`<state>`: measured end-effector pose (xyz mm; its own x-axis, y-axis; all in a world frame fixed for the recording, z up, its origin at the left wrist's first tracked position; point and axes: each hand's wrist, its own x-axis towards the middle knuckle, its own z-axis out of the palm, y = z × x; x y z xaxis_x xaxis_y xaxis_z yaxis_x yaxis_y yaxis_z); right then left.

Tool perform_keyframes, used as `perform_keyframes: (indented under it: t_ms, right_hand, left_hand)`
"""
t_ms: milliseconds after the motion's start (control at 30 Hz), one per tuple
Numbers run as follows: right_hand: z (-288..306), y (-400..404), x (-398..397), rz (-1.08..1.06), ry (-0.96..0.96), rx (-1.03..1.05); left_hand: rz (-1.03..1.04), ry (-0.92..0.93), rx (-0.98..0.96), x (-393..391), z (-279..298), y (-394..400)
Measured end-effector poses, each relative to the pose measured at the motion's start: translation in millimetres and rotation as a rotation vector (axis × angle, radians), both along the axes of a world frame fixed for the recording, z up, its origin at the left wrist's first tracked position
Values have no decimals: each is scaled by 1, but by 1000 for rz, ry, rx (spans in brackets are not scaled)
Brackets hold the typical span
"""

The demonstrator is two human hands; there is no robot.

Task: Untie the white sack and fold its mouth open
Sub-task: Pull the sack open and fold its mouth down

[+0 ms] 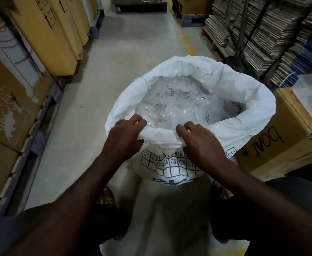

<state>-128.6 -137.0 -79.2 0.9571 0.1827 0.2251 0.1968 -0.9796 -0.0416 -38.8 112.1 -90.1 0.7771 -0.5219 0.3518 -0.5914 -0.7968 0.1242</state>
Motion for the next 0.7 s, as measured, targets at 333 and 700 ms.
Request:
perform_keyframes:
  t_ms: [333,700]
  right_hand:
    - [-14,19,2,119,-32,140]
    - [-1,-43,2,127,407,505]
  left_hand:
    - [-124,264,249,-18,9,-48]
    - [-13,-111,121,-16,-36,-65]
